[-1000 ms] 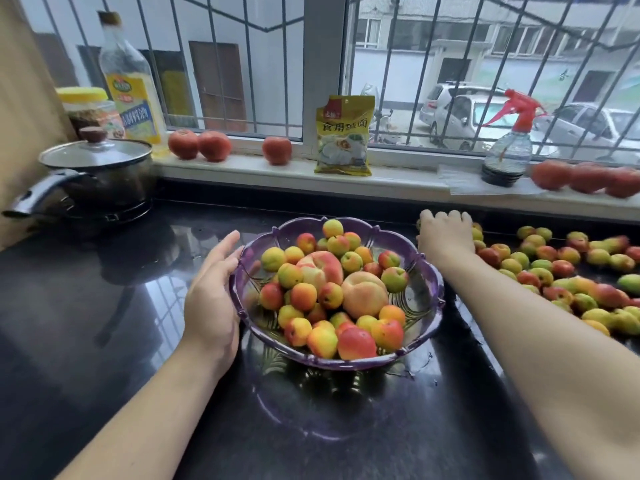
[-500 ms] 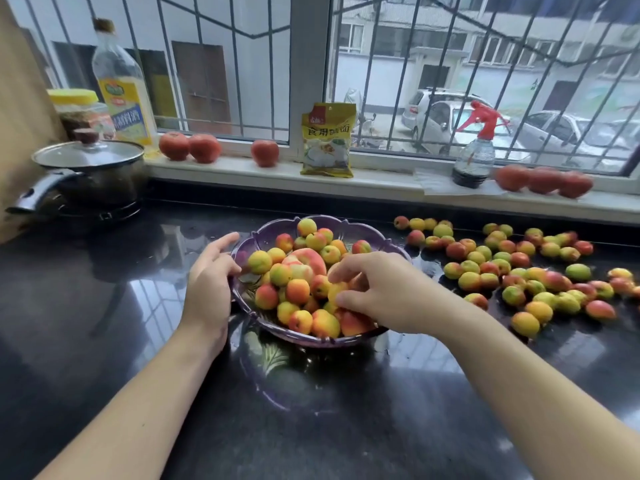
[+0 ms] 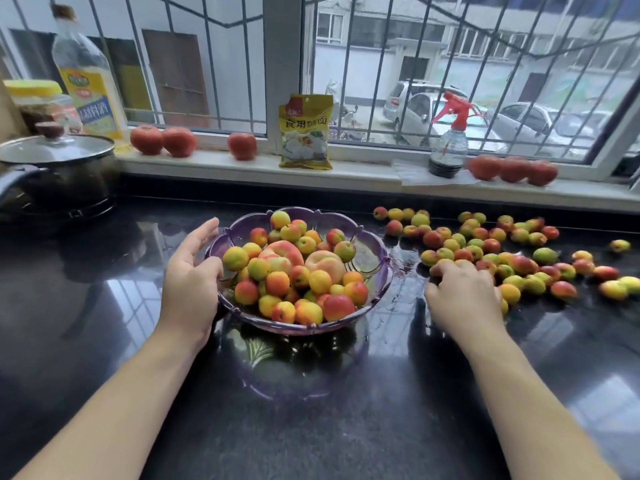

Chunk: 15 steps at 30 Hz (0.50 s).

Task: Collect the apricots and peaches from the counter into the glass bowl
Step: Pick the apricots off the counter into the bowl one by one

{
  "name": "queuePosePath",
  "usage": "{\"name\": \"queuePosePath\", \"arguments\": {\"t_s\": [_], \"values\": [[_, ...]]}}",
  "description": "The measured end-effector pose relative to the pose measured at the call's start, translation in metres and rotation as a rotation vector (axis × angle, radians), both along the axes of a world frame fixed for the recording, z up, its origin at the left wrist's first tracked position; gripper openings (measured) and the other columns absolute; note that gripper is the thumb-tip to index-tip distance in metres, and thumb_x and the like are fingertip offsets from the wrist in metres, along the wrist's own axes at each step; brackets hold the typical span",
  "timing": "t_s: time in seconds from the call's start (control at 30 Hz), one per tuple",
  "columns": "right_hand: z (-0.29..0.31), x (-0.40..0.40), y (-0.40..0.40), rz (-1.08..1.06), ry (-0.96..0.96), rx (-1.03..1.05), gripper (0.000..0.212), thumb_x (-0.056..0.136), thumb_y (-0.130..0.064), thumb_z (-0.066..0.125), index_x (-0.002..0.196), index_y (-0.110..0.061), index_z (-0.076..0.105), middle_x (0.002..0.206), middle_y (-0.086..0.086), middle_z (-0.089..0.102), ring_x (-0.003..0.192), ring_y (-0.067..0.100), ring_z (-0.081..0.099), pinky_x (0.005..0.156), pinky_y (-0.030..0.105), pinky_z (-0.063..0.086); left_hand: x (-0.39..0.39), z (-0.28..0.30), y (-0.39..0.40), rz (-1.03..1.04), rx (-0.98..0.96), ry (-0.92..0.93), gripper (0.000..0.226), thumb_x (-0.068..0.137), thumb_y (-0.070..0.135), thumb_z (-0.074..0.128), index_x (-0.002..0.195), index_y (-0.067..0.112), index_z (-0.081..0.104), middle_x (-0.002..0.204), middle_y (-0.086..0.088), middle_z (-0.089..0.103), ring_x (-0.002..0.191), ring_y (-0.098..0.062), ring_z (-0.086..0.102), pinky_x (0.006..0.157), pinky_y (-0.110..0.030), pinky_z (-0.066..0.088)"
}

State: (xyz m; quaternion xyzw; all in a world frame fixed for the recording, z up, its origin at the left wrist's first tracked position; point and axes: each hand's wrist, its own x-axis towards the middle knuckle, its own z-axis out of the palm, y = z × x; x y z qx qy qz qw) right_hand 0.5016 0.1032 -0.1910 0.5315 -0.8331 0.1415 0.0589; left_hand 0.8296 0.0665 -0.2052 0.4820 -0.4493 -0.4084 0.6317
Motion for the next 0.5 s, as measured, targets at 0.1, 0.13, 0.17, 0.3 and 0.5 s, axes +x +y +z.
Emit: {"name": "queuePosePath", "arguments": {"t_s": [0.1, 0.13, 0.17, 0.3, 0.5], "values": [[0.0, 0.004, -0.001, -0.011, 0.027, 0.091, 0.027, 0.095, -0.02, 0.057, 0.122, -0.021, 0.062, 0.129, 0.011, 0.052, 0.116, 0.035, 0.044, 0.097, 0.044, 0.042, 0.001, -0.003, 0.001, -0.013, -0.024, -0.071, 0.065, 0.081, 0.008, 0.044, 0.136, 0.037, 0.065, 0.145, 0.008, 0.062, 0.134, -0.011, 0.058, 0.117, -0.047, 0.048], [-0.001, 0.003, -0.002, -0.008, 0.012, 0.082, 0.027, 0.095, -0.017, 0.057, 0.121, -0.02, 0.062, 0.128, 0.012, 0.051, 0.116, 0.035, 0.044, 0.097, 0.044, 0.043, 0.002, -0.004, 0.001, -0.01, -0.025, -0.094, 0.067, 0.078, 0.01, 0.044, 0.134, 0.039, 0.067, 0.144, 0.007, 0.063, 0.134, -0.012, 0.058, 0.117, -0.049, 0.047], [-0.001, 0.003, -0.004, -0.013, 0.004, 0.068, 0.026, 0.095, -0.015, 0.057, 0.12, -0.019, 0.062, 0.127, 0.013, 0.05, 0.115, 0.036, 0.044, 0.096, 0.043, 0.042, 0.002, -0.005, 0.001, -0.013, -0.028, -0.105, 0.067, 0.077, 0.011, 0.044, 0.132, 0.041, 0.068, 0.144, 0.007, 0.063, 0.135, -0.014, 0.058, 0.117, -0.05, 0.047], [-0.003, -0.001, -0.011, -0.057, -0.034, 0.063, 0.025, 0.093, -0.009, 0.059, 0.118, -0.014, 0.063, 0.125, 0.015, 0.046, 0.114, 0.04, 0.046, 0.095, 0.043, 0.044, 0.002, -0.005, 0.002, -0.057, -0.034, -0.123, 0.071, 0.072, 0.011, 0.045, 0.13, 0.044, 0.071, 0.148, 0.007, 0.059, 0.141, -0.016, 0.052, 0.119, -0.053, 0.043], [0.029, 0.03, 0.006, 0.37, -0.5, -0.564, 0.018, 0.095, -0.021, 0.069, 0.112, -0.021, 0.065, 0.106, -0.001, 0.064, 0.093, 0.012, 0.064, 0.077, 0.015, 0.047, -0.014, -0.001, 0.021, -0.098, -0.082, -0.279, 0.07, 0.071, 0.014, 0.043, 0.126, 0.053, 0.062, 0.159, 0.017, 0.036, 0.143, 0.008, 0.035, 0.127, -0.035, 0.03]]}}
